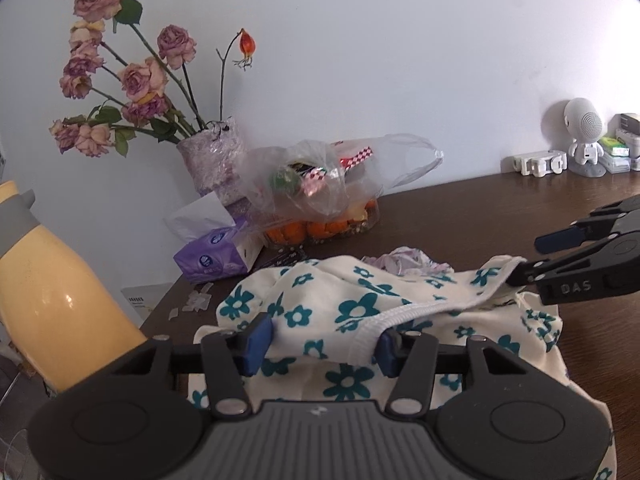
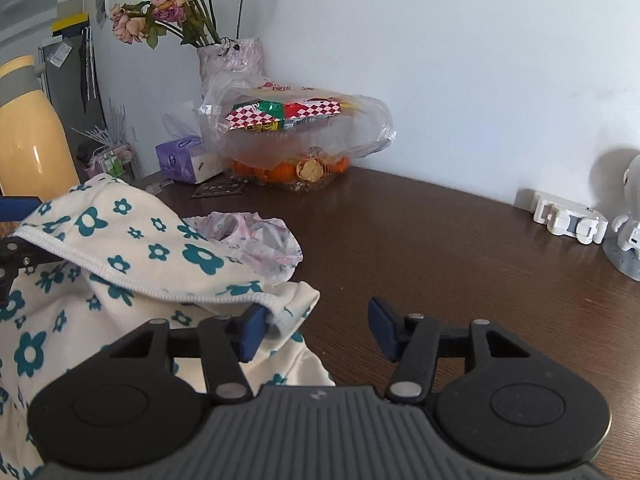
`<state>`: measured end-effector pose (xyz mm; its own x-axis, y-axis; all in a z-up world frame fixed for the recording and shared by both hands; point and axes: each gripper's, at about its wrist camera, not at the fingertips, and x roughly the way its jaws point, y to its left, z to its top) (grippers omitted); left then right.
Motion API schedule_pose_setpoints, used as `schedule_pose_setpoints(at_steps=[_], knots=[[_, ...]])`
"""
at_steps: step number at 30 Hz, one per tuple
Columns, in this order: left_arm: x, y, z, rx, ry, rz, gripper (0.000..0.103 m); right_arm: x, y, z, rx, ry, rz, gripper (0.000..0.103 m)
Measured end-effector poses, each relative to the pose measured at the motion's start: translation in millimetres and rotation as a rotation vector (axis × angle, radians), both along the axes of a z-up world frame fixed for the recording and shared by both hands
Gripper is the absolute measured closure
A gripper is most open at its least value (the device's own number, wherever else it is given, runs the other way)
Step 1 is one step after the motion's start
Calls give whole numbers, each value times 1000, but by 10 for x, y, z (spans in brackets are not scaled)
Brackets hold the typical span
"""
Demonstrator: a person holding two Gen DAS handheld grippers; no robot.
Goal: Fold clothes
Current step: 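Grasp the dress hem with the left tool while the right tool grasps it too, then lift the dress high with both tools and lay it flat on the table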
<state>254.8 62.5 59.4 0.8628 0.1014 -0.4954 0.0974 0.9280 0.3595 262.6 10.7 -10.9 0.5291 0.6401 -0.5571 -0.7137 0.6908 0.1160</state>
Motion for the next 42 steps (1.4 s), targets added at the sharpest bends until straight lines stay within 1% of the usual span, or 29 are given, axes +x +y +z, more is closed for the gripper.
schedule_pose_setpoints(at_steps=[2, 3, 5, 7, 8, 9, 10, 11, 12, 13, 15, 17, 21, 25, 29, 31, 35, 39, 42], knots=[[8, -42, 23, -7, -5, -12, 51, 24, 47, -18, 4, 20, 7, 52], [12, -62, 31, -10, -6, -17, 50, 34, 72, -27, 9, 34, 10, 55], [29, -98, 41, -7, -12, -17, 50, 45, 125, -41, 19, 55, 12, 62], [56, -126, 43, -2, -18, -5, 51, 48, 174, -47, 30, 77, 13, 73], [73, -126, 45, -5, -20, 3, 53, 48, 187, -43, 37, 87, 13, 75], [95, -119, 45, -10, -22, 10, 61, 49, 189, -34, 45, 97, 11, 81], [118, -110, 47, -16, -22, 16, 67, 50, 191, -25, 54, 106, 8, 88], [143, -93, 52, -24, -17, 24, 81, 52, 193, -16, 62, 116, 6, 92], [170, -63, 60, -44, -8, 29, 92, 53, 195, -7, 71, 125, 4, 94], [190, -22, 75, -77, 1, 29, 94, 55, 198, 1, 79, 135, 2, 96], [214, 67, 122, -151, 11, 24, 99, 60, 192, 34, 96, 151, -3, 97], [213, 98, 191, -165, -3, 33, 100, 69, 151, 133, 110, 148, -11, 97], [161, 107, 423, -208, -39, 10, 101, 67, 47, 444, 116, 101, -32, 98], [77, 34, 768, -235, -88, -9, 101, 23, -113, 977, 140, 12, -61, 98], [-51, -51, 1275, -284, -159, -16, 101, -124, -314, 1648, 158, -113, -86, 98], [-163, -121, 1620, -302, -215, -20, 101, -246, -443, 2030, 166, -185, -106, 98], [-508, -277, 2371, -319, -358, -40, 101, -564, -765, 2853, 195, -335, -153, 98], [-992, -400, 3167, -368, -496, -75, 101, -1007, -1191, 3681, 244, -487, -212, 98], [-1378, -494, 3652, -404, -581, -99, 101, -1382, -1499, 4210, 277, -593, -258, 98]])
